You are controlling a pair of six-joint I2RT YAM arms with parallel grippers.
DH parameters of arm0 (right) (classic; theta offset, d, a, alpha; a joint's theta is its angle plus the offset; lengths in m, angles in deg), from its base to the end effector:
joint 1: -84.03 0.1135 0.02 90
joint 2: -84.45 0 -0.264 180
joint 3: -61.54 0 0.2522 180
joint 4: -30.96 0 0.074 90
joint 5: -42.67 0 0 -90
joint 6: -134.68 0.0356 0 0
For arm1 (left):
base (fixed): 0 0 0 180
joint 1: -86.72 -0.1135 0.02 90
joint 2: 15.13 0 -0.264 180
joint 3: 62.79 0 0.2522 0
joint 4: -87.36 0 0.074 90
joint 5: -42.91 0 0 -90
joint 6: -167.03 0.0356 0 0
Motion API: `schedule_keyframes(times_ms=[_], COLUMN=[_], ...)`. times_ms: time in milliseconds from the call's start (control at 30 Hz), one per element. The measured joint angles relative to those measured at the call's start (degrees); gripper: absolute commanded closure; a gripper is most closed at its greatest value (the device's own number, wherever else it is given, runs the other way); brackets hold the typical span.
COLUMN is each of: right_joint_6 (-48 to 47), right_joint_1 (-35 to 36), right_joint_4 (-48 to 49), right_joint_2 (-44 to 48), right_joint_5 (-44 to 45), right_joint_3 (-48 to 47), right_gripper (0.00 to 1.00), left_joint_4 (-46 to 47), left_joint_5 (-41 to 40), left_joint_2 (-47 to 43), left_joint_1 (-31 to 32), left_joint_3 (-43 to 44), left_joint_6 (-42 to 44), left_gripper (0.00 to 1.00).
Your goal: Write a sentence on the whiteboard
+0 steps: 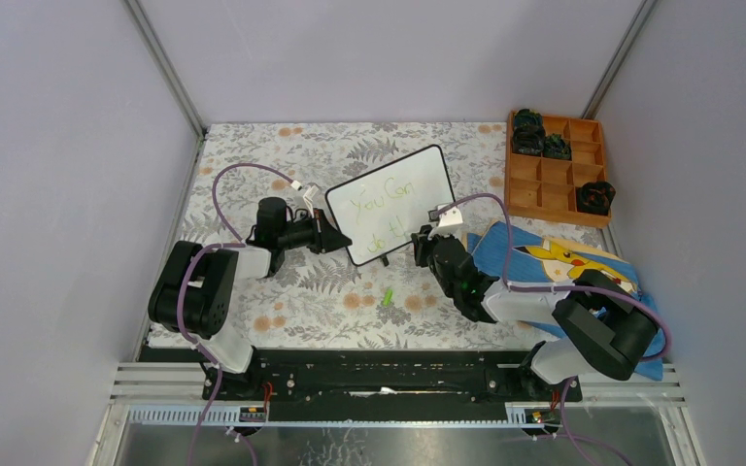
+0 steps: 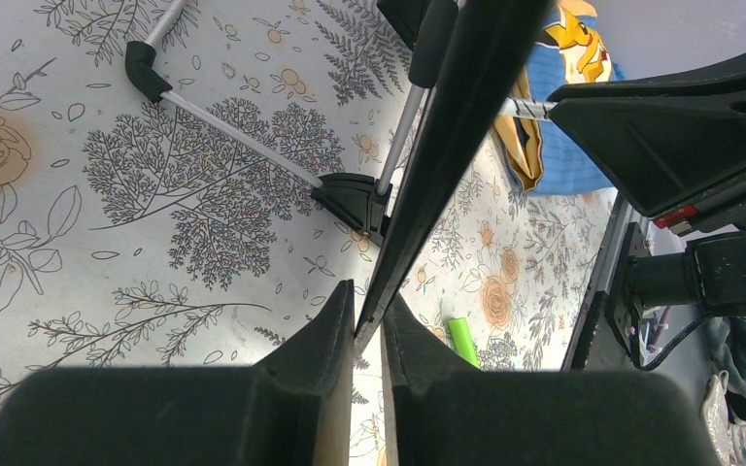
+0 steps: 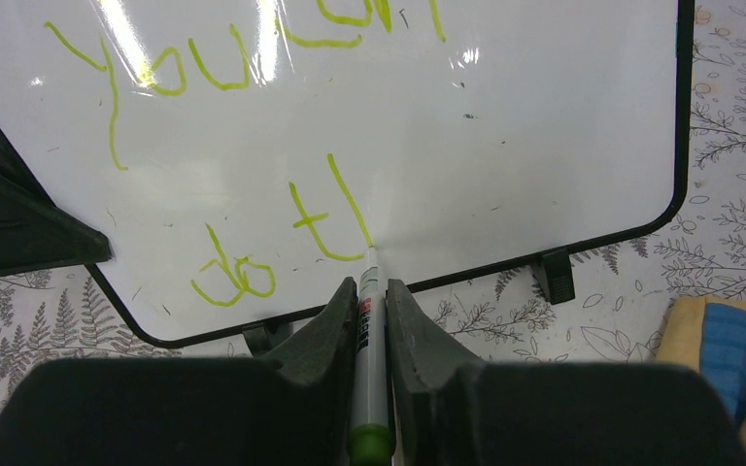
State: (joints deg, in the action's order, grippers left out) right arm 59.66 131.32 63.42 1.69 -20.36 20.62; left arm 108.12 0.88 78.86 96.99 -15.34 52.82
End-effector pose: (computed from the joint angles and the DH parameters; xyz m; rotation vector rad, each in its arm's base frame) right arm 0.2011 0.1940 0.1899 -0.1406 1.7270 0.3963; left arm 0.2904 -0.0795 0.1512 0.3105 2.0461 -1.2177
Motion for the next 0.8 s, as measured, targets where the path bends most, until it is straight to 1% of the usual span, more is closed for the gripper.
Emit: schedule_keyframes(times_ms=[400, 800], right_joint_6=[-1.7, -3.1], right_joint_1=[-0.1, -0.2], right_joint_4=[-1.1, -1.1], right_joint_2=[0.0, -0.5], right_joint_5=[0.0, 0.2], right_joint_3=[-3.3, -4.5], right_gripper=[1.0, 1.0], left_joint_4=[0.0, 0.0], left_joint_5=[0.0, -0.1], left_joint_2=[0.0, 0.0], left_joint_1=[0.0, 0.1], left_joint_3=[0.0, 0.0], left_joint_6=[0.0, 0.1], left_gripper=[1.0, 1.0])
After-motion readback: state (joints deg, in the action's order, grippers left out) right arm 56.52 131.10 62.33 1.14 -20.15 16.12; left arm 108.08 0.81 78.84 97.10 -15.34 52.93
